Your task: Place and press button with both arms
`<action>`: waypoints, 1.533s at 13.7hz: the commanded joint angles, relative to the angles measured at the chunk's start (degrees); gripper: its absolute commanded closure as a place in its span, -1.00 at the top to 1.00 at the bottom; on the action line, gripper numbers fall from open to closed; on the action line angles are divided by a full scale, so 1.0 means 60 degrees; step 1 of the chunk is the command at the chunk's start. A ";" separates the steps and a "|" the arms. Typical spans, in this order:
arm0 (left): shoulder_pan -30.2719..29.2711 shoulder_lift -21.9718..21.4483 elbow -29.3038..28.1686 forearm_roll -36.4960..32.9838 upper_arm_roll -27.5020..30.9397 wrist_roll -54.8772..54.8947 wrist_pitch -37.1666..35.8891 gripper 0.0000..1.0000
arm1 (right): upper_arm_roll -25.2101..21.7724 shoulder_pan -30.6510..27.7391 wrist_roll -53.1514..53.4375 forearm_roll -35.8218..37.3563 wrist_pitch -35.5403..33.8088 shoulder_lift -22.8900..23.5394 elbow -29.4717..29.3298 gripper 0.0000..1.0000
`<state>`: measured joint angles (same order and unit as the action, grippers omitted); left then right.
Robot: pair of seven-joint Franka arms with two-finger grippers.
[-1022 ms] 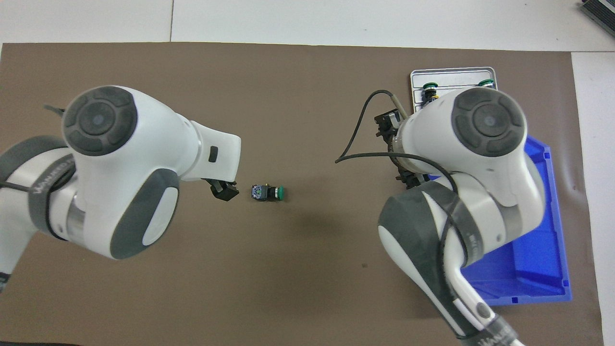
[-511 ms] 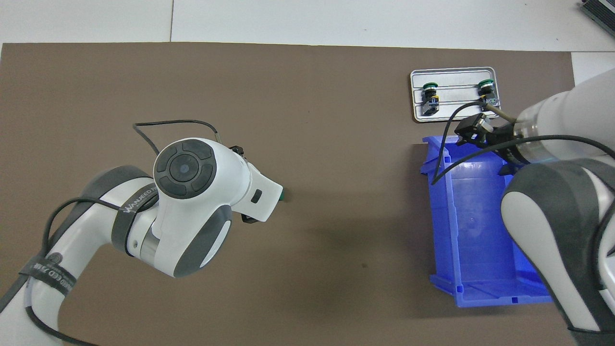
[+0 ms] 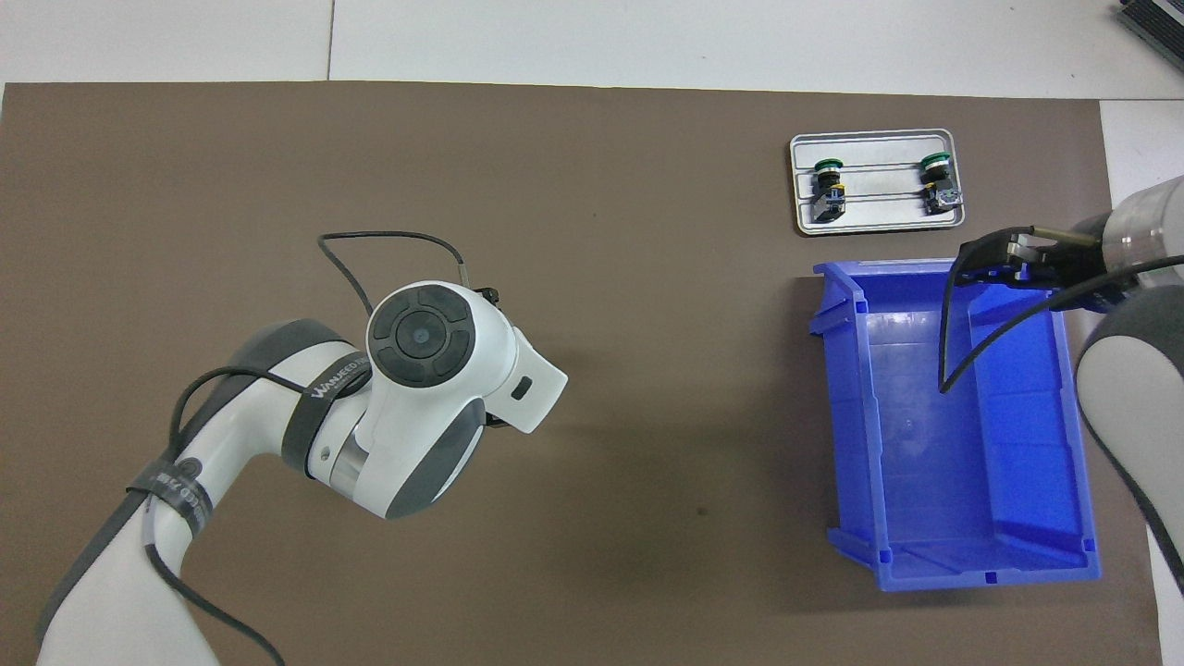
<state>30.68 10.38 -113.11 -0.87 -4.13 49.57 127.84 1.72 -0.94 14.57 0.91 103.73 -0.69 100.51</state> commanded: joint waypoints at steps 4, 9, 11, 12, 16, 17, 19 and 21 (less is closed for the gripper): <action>0.0467 0.1111 -0.0059 -0.0178 0.0160 -0.0659 0.1134 0.98 | 0.0080 -0.0180 -0.1417 -0.0034 -0.1274 0.0334 -0.1265 1.00; 0.0453 0.1346 -0.0175 -0.0192 0.0146 -0.0717 0.1630 0.98 | 0.0065 -0.0150 -0.1943 -0.0020 -0.1746 0.0248 -0.1298 1.00; 0.0467 0.1346 -0.0540 -0.0178 0.0146 -0.0776 0.2274 0.98 | 0.0065 -0.0136 -0.2003 -0.0020 -0.1746 0.0174 -0.1209 1.00; 0.0453 0.1346 -0.0731 -0.0192 0.0146 -0.0776 0.2494 0.98 | 0.0065 -0.0121 -0.2003 -0.0005 -0.1760 0.0159 -0.1165 1.00; 0.0409 0.1361 -0.0923 -0.0192 0.0146 -0.0761 0.2702 0.98 | 0.0065 -0.0077 -0.2017 -0.0005 -0.1746 -0.0031 -0.0872 1.00; 0.0409 0.1361 -0.0923 -0.0192 0.0146 -0.0761 0.2702 0.95 | 0.0065 -0.0033 -0.2018 0.0038 -0.1731 -0.0032 -0.0872 1.00; 0.0321 0.1361 -0.0923 -0.0178 0.0131 -0.0877 0.2701 0.69 | 0.0080 -0.0004 -0.2018 0.0127 -0.1760 -0.0032 -0.0872 1.00; 0.0321 0.1390 -0.0894 -0.0178 0.0131 -0.0951 0.2775 0.65 | 0.0080 -0.0004 -0.2003 0.0127 -0.1717 -0.0032 -0.0872 1.00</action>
<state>32.60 18.85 -117.63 -0.87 -3.75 45.31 142.57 2.03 -0.85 3.99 1.16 93.69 0.23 94.25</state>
